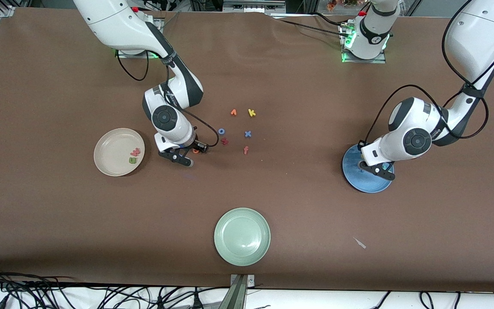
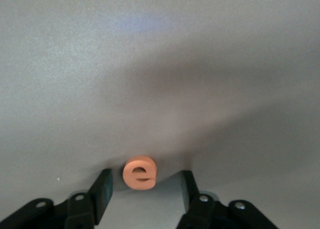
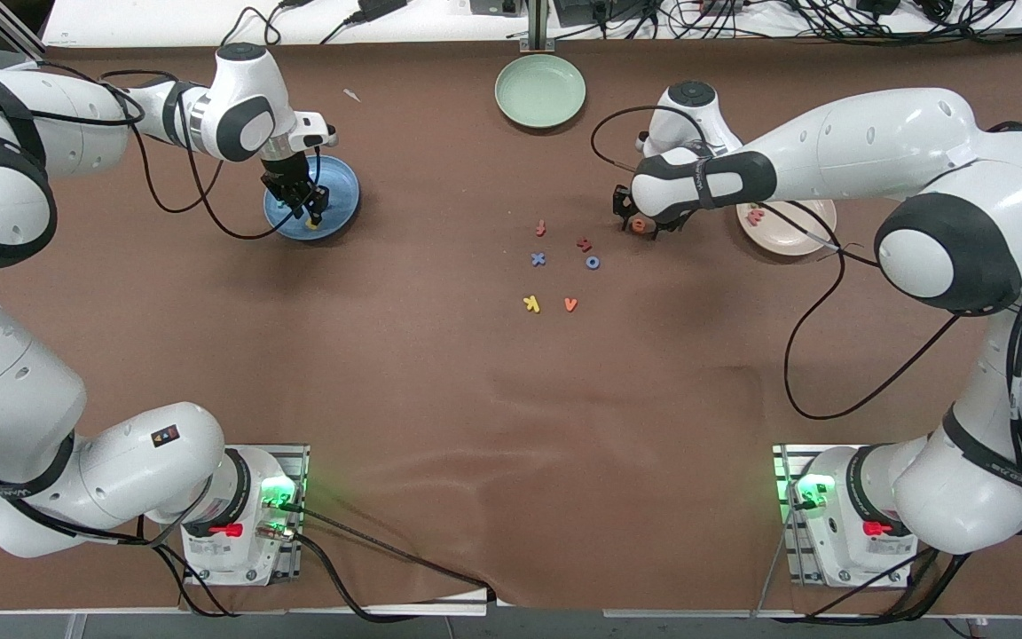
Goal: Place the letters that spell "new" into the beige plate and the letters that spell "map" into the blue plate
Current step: 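Release the yellow letter on the blue plate while the right gripper lifts the orange letter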
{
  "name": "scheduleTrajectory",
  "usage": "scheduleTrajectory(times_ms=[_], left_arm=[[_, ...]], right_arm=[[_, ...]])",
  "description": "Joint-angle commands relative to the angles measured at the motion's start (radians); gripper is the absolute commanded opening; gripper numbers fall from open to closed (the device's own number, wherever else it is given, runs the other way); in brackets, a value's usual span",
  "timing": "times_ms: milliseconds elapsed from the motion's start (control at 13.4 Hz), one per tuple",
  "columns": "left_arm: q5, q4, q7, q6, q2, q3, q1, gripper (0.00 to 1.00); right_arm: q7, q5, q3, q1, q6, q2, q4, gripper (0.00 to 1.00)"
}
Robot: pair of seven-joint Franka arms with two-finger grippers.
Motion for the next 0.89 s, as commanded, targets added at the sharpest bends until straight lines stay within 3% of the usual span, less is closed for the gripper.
scheduleTrajectory(times_ms=[0,223,521,669,818], left_arm=[[-0.032,0.009,-0.003,-0.022,-0.018,-0.026,0.001,1.0],[-0.032,0.107,-0.079,-0.139,-0.045,-0.1,0.001,1.0],[-0.037,0.39,-0.17,-0.525,-0.068,-0.265,0.006,1.0],[-0.055,0.53,-0.178,-0.676,-0.07,-0.304,0.004,1.0],[-0.064,0.616,-0.169,-0.73,-0.086,-0.318,0.007,1.0]], right_arm=[[-0.029,-0.008,0.003,-0.014,0.034,0.006,-0.016,0.61],[-0.029,-0.008,0.003,-0.016,0.036,0.006,-0.016,0.56],[-0.029,-0.008,0.003,-0.014,0.037,0.006,-0.016,0.43],[-0.029,-0.008,0.003,-0.014,0.037,0.006,-0.016,0.41],[-0.027,-0.008,0.003,-0.014,0.037,0.006,-0.016,0.36]])
